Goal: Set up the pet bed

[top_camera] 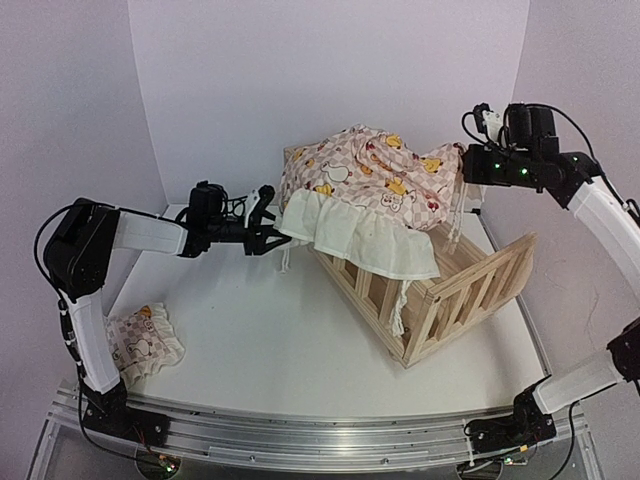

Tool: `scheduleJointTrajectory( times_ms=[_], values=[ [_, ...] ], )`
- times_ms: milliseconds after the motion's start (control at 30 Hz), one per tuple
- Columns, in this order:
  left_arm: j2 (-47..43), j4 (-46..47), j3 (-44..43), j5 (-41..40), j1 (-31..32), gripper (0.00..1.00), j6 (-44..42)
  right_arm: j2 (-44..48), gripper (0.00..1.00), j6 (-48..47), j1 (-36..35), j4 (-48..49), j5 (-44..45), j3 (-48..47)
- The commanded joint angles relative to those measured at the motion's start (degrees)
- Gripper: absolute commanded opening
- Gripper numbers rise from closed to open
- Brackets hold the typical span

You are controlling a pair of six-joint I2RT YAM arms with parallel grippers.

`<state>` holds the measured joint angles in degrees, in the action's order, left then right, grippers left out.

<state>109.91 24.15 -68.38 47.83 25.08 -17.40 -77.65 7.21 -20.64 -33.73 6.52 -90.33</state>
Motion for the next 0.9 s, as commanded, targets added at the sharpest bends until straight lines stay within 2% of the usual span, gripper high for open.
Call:
scheduleJointTrajectory(
  times_ms=[0,67,200,333,467,567,867],
  values=[
    [1.7,2.9,-4.7,-1.7,0.0,0.08,1.6,-0.4,0.00,-1.3,0.2,1.5,0.6,-3.2],
    [0.4,2.8,-5.1,-1.8,-0.6,0.00,1.5,-0.4,0.00,-2.0,0.2,1.5,1.4,-3.8],
    [-3.5,2.5,-8.9,-2.8,-4.1,0.00,3.9,0.0,0.00,-3.8,0.3,1.3,5.7,-5.3],
    [-3.7,-2.5,-20.5,-7.1,-5.3,0.00,-3.9,1.3,0.00,-6.0,0.8,1.1,11.3,-5.3],
    [1.5,-6.8,-35.8,-8.7,-4.9,0.00,-5.3,2.7,0.00,-9.2,1.1,0.4,14.8,-3.8],
    [5.9,-9.3,-44.2,-10.3,-3.6,0.00,-7.6,3.8,0.00,-10.9,1.5,-0.3,17.1,-3.3],
    [17.1,-11.3,-57.7,-14.8,1.1,0.00,-10.3,4.3,0.00,-15.2,5.4,-4.0,21.8,-4.1]
  ],
)
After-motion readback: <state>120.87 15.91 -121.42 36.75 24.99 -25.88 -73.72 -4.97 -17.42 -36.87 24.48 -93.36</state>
